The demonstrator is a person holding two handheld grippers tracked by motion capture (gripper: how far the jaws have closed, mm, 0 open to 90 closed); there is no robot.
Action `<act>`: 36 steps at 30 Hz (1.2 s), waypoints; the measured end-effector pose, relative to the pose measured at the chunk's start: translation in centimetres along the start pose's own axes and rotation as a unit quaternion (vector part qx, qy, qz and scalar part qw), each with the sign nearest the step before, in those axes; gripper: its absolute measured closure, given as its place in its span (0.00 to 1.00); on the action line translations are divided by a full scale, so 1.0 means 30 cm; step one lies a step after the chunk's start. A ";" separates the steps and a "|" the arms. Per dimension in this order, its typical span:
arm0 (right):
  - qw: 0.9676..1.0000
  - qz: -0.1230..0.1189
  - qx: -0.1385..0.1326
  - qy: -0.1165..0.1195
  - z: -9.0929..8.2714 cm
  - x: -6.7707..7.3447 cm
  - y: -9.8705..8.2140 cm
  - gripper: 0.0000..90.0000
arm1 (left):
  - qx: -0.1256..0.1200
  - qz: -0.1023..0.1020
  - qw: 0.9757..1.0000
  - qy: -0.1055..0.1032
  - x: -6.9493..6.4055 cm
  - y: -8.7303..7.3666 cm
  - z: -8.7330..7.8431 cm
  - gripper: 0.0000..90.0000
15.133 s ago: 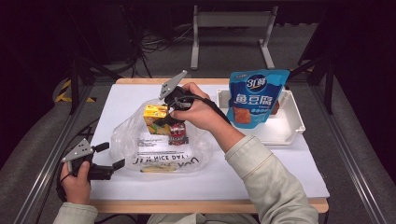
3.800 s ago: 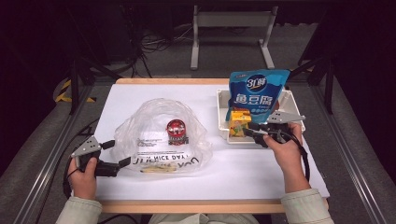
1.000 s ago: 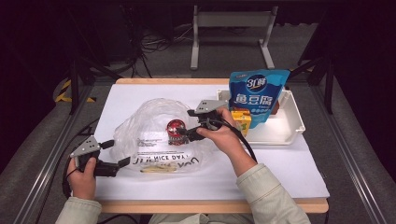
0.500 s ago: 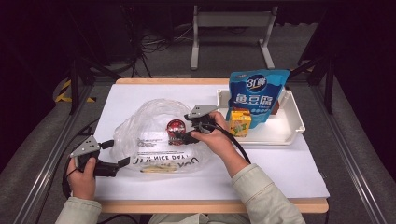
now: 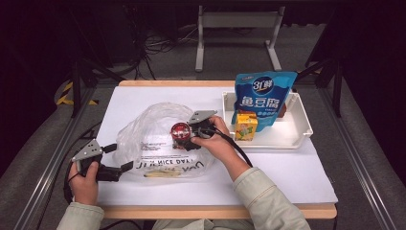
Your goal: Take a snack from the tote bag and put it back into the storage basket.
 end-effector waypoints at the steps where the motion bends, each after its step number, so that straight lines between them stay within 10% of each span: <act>1: 1.000 -0.001 0.003 0.001 0.005 0.001 -0.002 0.17 | 0.000 0.000 1.000 0.000 0.000 0.000 0.000 0.03; 36: 0.999 -0.019 0.036 -0.001 0.054 0.009 -0.026 0.28 | -0.003 -0.004 1.000 0.001 0.002 -0.003 -0.003 0.03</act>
Point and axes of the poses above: each handheld gripper's, and its own axes: z roughly forward along the jaws, y roughly out of its top, x roughly to its left, the point moved 7 cm from there along z, roughly forward along the jaws, and after that the axes turned 1 degree about y, right-handed, at the moved point
